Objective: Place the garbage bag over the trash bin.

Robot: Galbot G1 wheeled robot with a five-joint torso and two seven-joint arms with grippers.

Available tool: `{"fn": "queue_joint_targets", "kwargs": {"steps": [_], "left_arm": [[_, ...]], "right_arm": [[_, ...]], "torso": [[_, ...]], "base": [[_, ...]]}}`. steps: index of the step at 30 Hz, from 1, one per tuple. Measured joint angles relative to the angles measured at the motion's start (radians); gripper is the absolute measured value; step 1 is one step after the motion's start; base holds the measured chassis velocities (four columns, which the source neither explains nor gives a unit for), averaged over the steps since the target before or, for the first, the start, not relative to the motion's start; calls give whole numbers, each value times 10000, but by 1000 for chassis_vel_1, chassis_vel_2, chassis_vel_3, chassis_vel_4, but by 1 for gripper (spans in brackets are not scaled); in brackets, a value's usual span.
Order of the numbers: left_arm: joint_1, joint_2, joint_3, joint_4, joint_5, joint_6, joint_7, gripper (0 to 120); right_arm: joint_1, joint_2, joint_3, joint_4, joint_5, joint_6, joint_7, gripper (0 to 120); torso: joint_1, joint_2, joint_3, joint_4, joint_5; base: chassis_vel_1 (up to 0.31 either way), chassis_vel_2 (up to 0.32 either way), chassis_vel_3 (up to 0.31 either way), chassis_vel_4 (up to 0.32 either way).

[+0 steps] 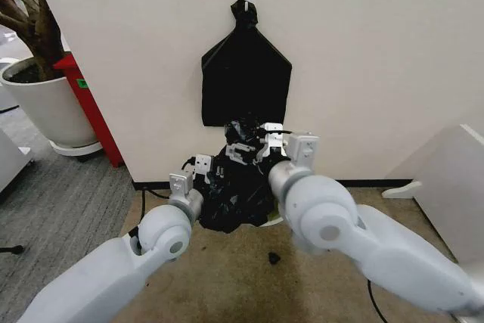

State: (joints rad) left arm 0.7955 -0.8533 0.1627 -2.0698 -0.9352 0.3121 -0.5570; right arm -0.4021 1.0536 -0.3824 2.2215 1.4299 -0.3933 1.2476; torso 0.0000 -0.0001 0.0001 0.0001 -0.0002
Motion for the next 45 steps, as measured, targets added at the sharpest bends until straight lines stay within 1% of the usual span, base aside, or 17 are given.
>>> {"fn": "queue_joint_targets", "kwargs": {"steps": [2,3,8,10,11,14,16,17,18,20,21,23,25,26,39,42,45], "left_arm": [[-19,-2,-1,9,1,0,6,1],[-19,-2,-1,9,1,0,6,1],[-14,-33,-46,33,76,-17,39,1],[-9,-42,-55,33,123,-24,55,1],[-9,-42,-55,33,123,-24,55,1],[11,-42,-77,43,203,-44,122,1],[24,-44,-85,50,213,-45,129,1],[24,-44,-85,50,213,-45,129,1],[32,-53,-88,61,220,-46,129,1],[36,-83,-89,91,222,-47,126,1],[37,-111,-89,124,230,-46,121,1],[37,-172,-86,188,238,-46,102,1],[37,-186,-82,200,238,-46,96,1],[36,-222,-67,232,242,-46,85,1],[-38,-349,-2,470,388,-45,98,1],[-11,-397,19,477,510,-48,102,1],[-22,-413,65,512,618,-64,129,1]], "right_arm": [[20,21,-37,-42,17,3,123,86],[20,21,-37,-42,17,3,123,86],[71,-52,-113,-143,47,-6,301,59],[105,-127,-116,-153,39,-12,327,53],[105,-127,-116,-153,39,-12,327,53],[131,-285,-117,-136,40,-11,369,38],[128,-401,-116,-52,42,3,374,31],[128,-401,-116,-52,42,3,374,31],[106,-499,-112,58,66,10,374,25],[39,-654,-103,226,124,15,373,20],[-33,-779,-82,353,163,15,358,14],[-195,-967,13,499,208,15,309,6],[-234,-998,35,520,210,15,298,4],[-360,-1146,108,606,219,10,234,0],[-664,-2187,1085,1062,751,-80,94,0],[-700,-2352,1229,1341,791,-66,-392,0],[-707,-2299,1219,1474,749,22,-895,0]], "torso": [[0,0,0,0,0],[0,0,0,0,0],[0,0,-1,-1,0],[0,0,-1,-1,0],[0,0,-1,-1,0],[0,0,-1,-1,2],[0,0,-1,-1,2],[0,0,-1,-1,2],[0,0,-1,0,2],[0,0,-1,0,2],[0,0,-1,-1,3],[0,0,-2,-1,3],[0,0,-1,-2,3],[0,0,-1,-1,4],[0,0,-1,-1,4],[0,0,-2,-3,3],[0,0,-2,-2,3]], "base": [[0,0,0,0],[0,0,0,0],[0,0,0,0],[0,0,0,0],[0,0,0,0],[0,0,0,0],[0,0,0,0],[0,0,0,0],[0,0,0,0],[0,0,0,0],[0,0,0,0],[0,0,0,0],[0,0,0,0],[0,0,0,0],[0,0,0,0],[0,0,0,0],[0,0,0,0]]}}
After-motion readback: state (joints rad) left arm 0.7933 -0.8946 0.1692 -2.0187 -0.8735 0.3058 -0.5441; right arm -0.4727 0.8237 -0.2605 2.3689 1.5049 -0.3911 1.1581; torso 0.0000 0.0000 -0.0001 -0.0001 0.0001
